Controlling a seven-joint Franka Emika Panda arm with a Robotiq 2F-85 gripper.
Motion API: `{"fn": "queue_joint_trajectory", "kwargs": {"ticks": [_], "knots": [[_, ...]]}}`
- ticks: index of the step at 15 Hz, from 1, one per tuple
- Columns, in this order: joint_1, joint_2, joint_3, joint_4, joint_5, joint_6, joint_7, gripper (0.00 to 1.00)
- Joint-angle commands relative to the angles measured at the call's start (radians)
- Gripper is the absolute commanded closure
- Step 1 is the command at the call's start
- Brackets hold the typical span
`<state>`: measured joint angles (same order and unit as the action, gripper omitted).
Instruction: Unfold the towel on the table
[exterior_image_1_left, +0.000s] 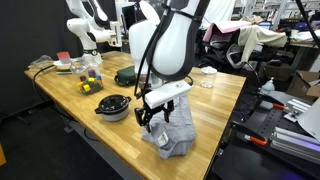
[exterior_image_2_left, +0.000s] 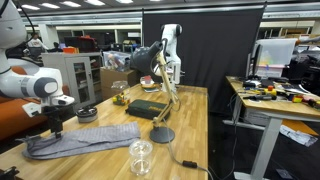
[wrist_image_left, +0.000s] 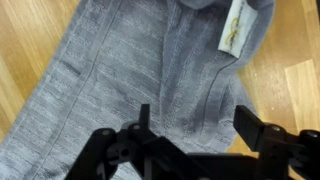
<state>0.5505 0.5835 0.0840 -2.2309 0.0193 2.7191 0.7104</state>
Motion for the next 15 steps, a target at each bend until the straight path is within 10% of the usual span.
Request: {"fn": "queue_joint_trajectory", "kwargs": {"ticks": [1,15], "knots": [[-0.006,0.035,0.000,0.032,0.013,0.019,0.008,0.14],[-0.020,0.016,0.013,0.016,0.036,0.045,0.019,0.14]]}}
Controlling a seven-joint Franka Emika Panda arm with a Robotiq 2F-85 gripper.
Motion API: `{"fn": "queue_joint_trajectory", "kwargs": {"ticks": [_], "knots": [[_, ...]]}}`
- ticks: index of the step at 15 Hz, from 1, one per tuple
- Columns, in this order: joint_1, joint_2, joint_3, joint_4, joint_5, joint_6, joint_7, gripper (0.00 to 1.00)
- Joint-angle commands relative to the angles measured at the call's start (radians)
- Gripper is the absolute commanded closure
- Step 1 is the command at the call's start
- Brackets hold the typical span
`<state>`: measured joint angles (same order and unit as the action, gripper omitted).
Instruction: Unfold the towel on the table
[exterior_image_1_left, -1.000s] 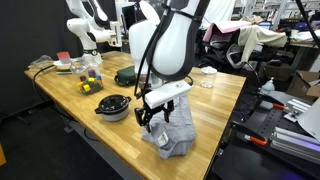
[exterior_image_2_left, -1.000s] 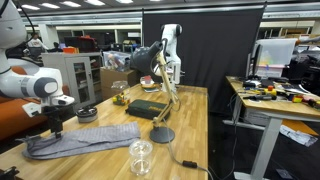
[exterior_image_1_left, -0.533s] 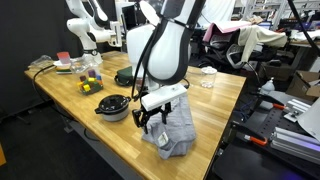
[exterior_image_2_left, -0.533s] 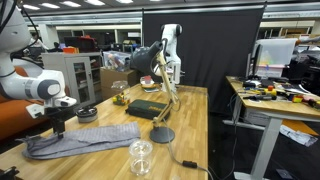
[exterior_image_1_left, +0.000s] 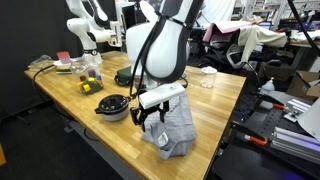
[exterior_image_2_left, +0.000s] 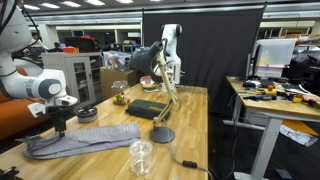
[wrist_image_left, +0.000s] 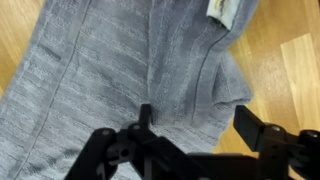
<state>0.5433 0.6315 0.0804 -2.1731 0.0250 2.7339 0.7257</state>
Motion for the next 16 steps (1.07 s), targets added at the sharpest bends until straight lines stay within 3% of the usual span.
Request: {"fn": "queue_joint_trajectory", "kwargs": {"ticks": [1,9,15,16], "knots": [[-0.006,-0.042,0.013,-0.055,0.031,0.040,0.009,0.14],[-0.005,-0.097,0.005,-0.121,0.024,0.092,0.020,0.15],[0.001,-0.064,-0.012,-0.099,0.010,0.090,0.018,0.17],[0.001,-0.062,-0.016,-0.097,0.009,0.091,0.018,0.30]]}}
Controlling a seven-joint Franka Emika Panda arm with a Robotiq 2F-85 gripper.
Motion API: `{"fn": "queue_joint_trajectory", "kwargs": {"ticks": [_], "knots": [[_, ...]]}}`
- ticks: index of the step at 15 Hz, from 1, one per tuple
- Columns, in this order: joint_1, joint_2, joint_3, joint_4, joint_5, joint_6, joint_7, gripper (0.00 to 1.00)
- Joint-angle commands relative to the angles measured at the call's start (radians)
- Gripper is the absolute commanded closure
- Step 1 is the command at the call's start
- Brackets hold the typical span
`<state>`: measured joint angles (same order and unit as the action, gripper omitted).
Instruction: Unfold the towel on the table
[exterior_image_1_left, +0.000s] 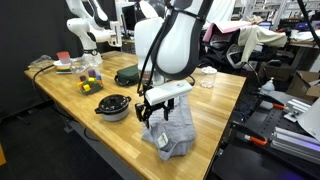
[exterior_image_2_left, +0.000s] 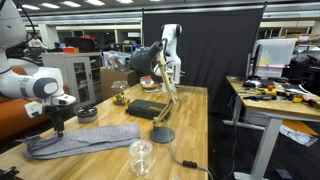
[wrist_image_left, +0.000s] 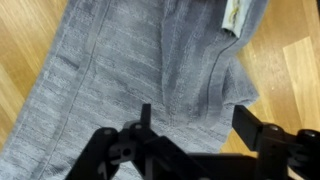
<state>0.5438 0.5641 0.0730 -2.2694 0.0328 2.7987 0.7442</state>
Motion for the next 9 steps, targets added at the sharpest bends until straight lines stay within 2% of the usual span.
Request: {"fn": "queue_joint_trajectory", "kwargs": {"ticks": [1,9], "knots": [[0.002,0.006,-0.012,0.000,0.000,0.028,0.000,0.41],[-0.008,0.014,-0.003,0.005,0.011,0.039,-0.011,0.97]]}}
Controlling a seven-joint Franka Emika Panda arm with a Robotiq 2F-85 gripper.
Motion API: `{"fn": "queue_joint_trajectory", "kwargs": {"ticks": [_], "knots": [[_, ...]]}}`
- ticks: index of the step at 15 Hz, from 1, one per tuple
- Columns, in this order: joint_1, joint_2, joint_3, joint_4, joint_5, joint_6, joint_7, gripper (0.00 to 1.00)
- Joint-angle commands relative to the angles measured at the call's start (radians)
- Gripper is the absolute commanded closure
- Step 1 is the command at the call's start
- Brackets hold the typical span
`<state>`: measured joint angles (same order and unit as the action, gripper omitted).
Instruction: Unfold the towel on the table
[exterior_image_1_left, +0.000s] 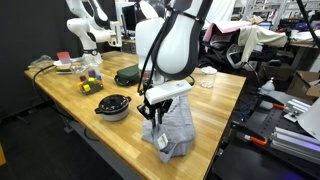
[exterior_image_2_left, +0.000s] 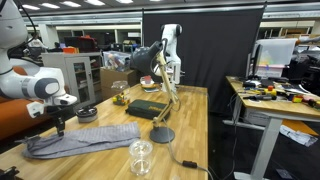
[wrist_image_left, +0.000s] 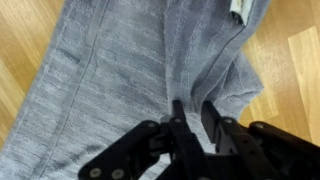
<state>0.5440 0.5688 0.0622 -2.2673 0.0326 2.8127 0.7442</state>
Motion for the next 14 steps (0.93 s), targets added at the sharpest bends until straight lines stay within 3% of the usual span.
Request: {"fn": "queue_joint_trajectory", "kwargs": {"ticks": [1,14], "knots": [[-0.010,0.011,0.010,0.004,0.013,0.025,-0.013,0.99],[-0.007,-0.026,0.019,-0.018,0.008,0.058,-0.037,1.00]]}}
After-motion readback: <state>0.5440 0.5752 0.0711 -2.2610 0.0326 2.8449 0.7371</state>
